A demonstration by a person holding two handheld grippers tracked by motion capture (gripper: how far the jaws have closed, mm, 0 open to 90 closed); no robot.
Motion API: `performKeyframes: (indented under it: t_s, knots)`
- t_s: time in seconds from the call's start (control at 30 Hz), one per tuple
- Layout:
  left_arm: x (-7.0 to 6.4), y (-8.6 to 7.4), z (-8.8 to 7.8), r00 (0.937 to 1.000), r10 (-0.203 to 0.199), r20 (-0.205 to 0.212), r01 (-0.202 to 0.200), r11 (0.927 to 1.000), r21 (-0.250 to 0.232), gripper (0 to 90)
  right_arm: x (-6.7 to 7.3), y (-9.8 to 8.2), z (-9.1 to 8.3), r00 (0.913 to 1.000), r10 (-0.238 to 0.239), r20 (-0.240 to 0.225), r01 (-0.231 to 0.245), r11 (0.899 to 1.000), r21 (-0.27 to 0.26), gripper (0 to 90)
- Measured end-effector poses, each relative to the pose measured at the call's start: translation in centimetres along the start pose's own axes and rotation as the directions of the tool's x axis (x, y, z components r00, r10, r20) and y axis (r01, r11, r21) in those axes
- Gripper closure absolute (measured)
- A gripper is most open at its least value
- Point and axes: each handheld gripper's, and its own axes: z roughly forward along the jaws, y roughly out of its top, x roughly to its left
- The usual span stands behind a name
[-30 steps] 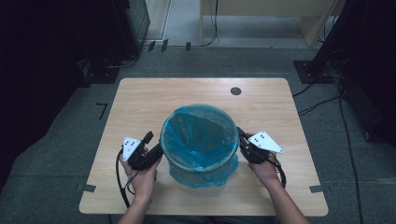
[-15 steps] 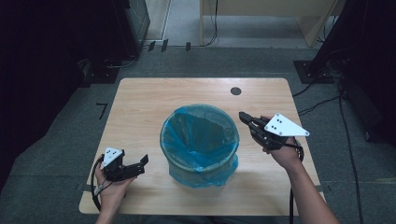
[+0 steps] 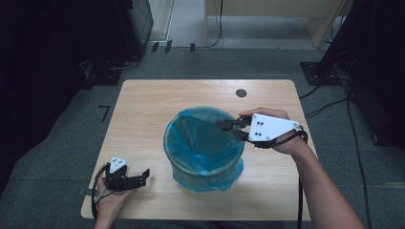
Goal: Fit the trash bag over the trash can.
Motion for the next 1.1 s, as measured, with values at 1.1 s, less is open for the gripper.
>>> performKeyframes:
  t_s: [1.1]
  knots:
    - [-0.9, -0.2, 0.8, 0.9985, 0.052, 0.016, -0.053, 0.9980, 0.035, 0.0, 2.5, -0.8, 12.8, 0.7993, -0.132, -0.586, 0.309, 0.927, 0.213, 90.0]
